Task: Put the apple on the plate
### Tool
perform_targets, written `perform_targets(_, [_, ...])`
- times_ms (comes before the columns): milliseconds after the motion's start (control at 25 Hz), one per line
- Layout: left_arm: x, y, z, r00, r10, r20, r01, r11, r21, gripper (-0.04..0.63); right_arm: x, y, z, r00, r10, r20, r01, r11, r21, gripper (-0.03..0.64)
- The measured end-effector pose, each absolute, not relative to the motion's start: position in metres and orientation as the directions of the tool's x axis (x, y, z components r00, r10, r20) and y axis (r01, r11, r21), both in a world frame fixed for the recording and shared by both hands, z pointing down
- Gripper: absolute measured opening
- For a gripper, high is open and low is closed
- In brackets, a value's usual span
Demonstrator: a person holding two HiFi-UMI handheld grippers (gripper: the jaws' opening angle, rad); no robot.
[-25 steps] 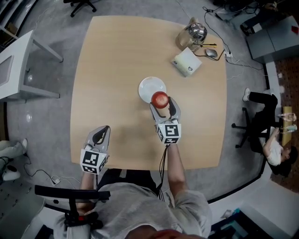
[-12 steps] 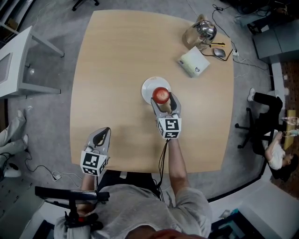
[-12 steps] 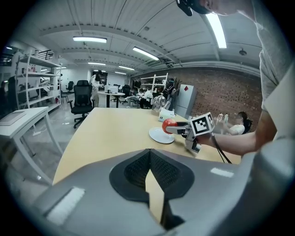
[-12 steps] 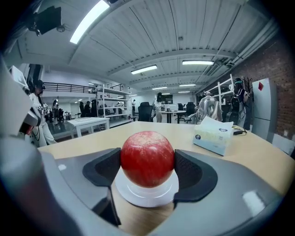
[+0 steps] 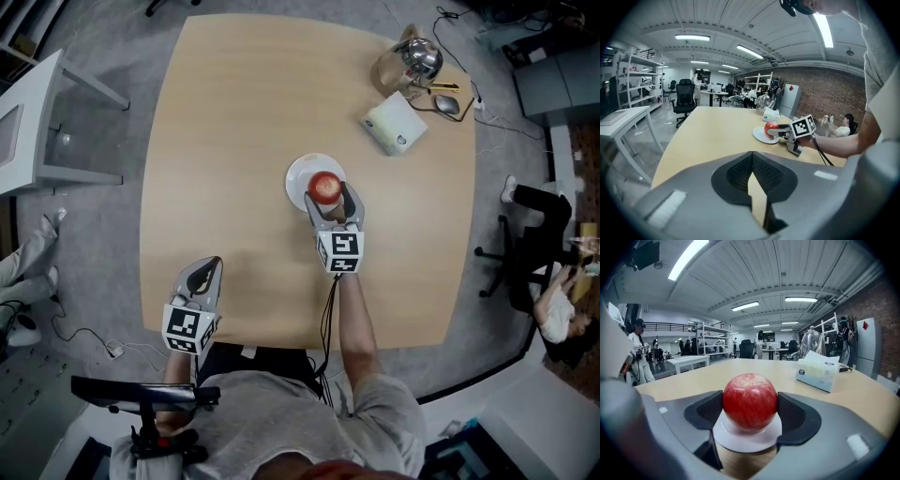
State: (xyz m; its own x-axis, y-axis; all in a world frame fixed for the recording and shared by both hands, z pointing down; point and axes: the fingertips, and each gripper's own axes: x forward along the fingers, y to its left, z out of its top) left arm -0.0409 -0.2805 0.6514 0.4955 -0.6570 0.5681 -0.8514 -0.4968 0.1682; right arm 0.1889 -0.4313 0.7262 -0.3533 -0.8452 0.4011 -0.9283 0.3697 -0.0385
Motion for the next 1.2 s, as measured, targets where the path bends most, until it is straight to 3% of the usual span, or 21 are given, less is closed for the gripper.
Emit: perform_targets(1200, [-0.033,-0.275,0.64,0.506,-0.675,0.537,-0.845,-0.512,0.153,0.02,0.198,-0.425,0.718,-0.35,-0.859,0.374,-0.935,0.341,-0.093,0.383])
